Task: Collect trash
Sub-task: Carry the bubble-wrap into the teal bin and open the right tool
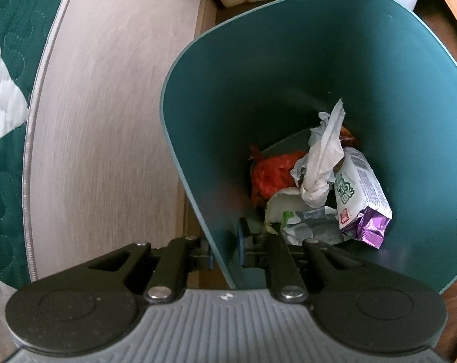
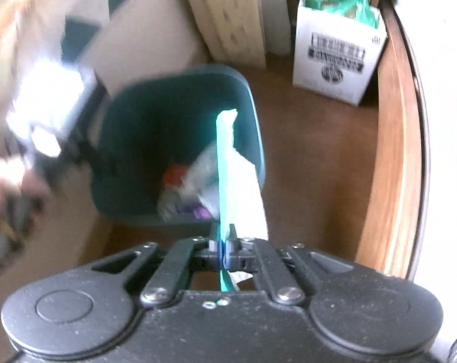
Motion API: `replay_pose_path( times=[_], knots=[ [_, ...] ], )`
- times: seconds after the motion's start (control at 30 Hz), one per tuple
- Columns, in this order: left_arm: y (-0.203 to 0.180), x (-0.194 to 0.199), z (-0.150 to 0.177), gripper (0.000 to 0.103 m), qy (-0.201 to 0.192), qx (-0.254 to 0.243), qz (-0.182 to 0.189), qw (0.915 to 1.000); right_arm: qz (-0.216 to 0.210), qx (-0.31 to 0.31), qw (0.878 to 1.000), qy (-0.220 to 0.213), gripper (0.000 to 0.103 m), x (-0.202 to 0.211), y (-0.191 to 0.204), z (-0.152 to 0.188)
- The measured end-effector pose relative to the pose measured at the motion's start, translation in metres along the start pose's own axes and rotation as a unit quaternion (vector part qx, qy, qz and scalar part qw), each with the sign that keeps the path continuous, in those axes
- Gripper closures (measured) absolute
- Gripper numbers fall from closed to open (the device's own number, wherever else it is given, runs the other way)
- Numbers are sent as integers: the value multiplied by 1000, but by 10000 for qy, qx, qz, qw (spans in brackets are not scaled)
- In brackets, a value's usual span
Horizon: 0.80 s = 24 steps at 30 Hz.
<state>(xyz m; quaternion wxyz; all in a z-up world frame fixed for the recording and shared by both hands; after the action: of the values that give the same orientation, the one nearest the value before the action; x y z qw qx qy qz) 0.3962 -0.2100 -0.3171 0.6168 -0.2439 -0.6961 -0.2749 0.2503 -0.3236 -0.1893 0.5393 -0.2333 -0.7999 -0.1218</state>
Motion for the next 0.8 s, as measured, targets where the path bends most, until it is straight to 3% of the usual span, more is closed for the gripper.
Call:
replay_pose_path(
  times=[0.2, 0.37, 0.53, 0.7, 0.8],
  knots=[
    [-1, 1, 1, 90, 39, -62, 64, 10000, -359, -331, 9986, -207, 102, -6, 0, -51],
    [4, 0, -1, 90, 40, -23, 84, 10000, -530, -118, 9985, -72, 102, -46, 22, -75],
    [3, 1, -1, 90, 23, -18, 109, 9999, -586, 247, 9974, 338, 102, -84, 45, -78],
    [2, 4, 0, 91, -7, -1, 164, 9999, -317, 342, 9958, 789, 101, -120, 53, -65],
    [3, 5, 0, 91, -1, 29, 198, 9998, -215, 346, 9948, 933, 95, -132, 54, -55]
  ],
)
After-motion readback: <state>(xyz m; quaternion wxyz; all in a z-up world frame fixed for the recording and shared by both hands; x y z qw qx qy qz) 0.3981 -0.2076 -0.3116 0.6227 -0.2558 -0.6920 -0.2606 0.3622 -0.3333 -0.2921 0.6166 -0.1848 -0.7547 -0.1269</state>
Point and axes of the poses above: each gripper's, at about its wrist camera, not at the fingertips, and x roughly against the way its jaws point, y to its left, z to its underside, the point moved 2 cm from there along -x, roughly the way its jaws point, and after that the axes turned 15 degrees about z, right-handed, at the moved point
